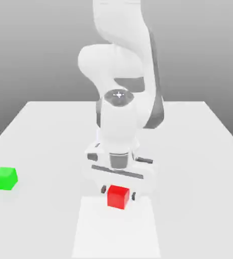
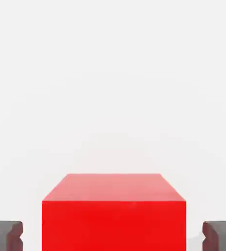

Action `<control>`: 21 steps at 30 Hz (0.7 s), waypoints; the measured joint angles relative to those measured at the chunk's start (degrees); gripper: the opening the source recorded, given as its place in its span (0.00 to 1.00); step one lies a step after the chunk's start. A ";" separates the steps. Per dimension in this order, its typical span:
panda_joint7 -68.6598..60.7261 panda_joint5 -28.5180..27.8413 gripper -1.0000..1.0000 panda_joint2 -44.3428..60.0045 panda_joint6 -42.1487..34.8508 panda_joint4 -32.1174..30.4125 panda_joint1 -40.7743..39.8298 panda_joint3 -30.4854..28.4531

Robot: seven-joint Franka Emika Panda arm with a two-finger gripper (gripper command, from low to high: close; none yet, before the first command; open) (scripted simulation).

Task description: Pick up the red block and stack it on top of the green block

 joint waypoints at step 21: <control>-8.66 1.04 0.00 -14.07 -19.32 5.23 -13.44 -12.41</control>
